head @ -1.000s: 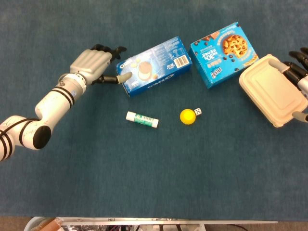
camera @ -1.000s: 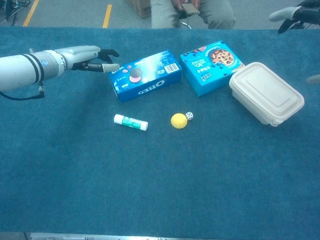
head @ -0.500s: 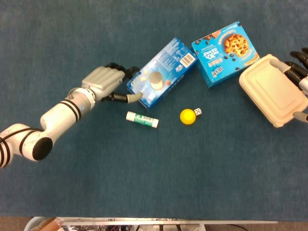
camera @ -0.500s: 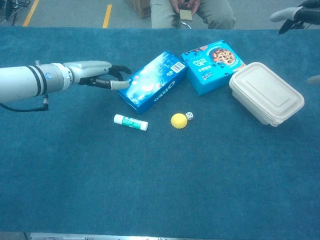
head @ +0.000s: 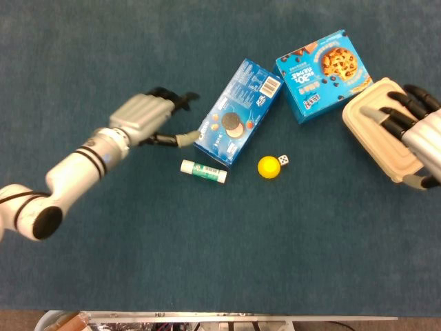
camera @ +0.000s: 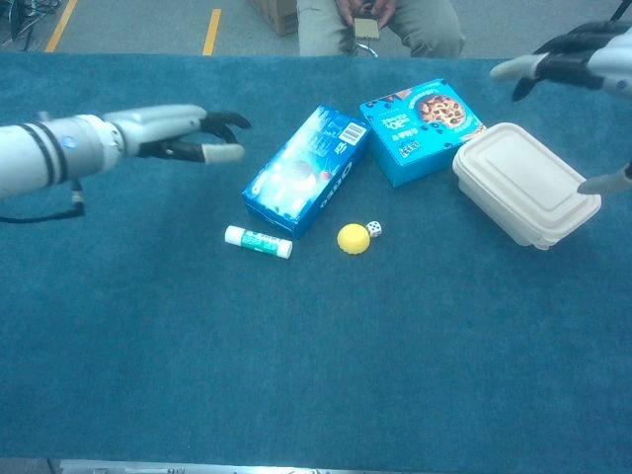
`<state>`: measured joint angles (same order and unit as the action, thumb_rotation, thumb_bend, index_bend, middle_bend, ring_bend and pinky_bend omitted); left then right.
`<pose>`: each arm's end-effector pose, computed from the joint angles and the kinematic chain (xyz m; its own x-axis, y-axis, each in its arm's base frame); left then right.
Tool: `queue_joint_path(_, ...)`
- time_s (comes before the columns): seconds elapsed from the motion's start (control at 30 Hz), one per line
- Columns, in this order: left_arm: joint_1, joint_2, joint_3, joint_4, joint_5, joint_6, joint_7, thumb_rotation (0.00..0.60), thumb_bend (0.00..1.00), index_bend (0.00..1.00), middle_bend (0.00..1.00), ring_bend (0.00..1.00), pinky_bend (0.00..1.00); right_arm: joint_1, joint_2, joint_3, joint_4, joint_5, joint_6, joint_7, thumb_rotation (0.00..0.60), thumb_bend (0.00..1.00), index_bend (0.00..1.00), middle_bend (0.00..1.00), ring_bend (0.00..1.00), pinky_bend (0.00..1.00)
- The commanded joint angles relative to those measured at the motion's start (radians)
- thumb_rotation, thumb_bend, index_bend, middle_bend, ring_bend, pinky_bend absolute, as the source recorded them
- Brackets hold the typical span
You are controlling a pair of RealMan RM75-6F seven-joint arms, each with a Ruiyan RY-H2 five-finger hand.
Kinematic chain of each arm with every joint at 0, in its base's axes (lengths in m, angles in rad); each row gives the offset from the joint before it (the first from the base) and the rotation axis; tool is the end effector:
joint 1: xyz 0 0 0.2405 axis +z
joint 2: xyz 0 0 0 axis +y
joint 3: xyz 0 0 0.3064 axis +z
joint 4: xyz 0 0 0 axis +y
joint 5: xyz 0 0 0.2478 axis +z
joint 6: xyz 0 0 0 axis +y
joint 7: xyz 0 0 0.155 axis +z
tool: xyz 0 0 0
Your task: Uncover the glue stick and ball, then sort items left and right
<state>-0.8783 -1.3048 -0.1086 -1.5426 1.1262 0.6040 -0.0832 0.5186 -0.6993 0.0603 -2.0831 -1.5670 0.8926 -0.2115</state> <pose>-0.1875 0.4133 -0.0168 0.3466 0.5813 0.7361 0.9227 -0.3526 -0.1560 -0.2031 -0.2755 0.1572 0.7059 -0.2499 0.6627 -0.6665 -0.5509 0.5023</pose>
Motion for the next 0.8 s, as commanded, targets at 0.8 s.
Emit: queue_joint_path(0.8,0.383,0.370,0.141,-0.260,0.389,0.510,-0.074,0.206,0.19,0.22,0.19,0.11,0.07,0.404,-0.325,-0.037,0.085,0.513,-0.362,-0.426,0.600,0.00,0.09,0.27,0.14,0.32)
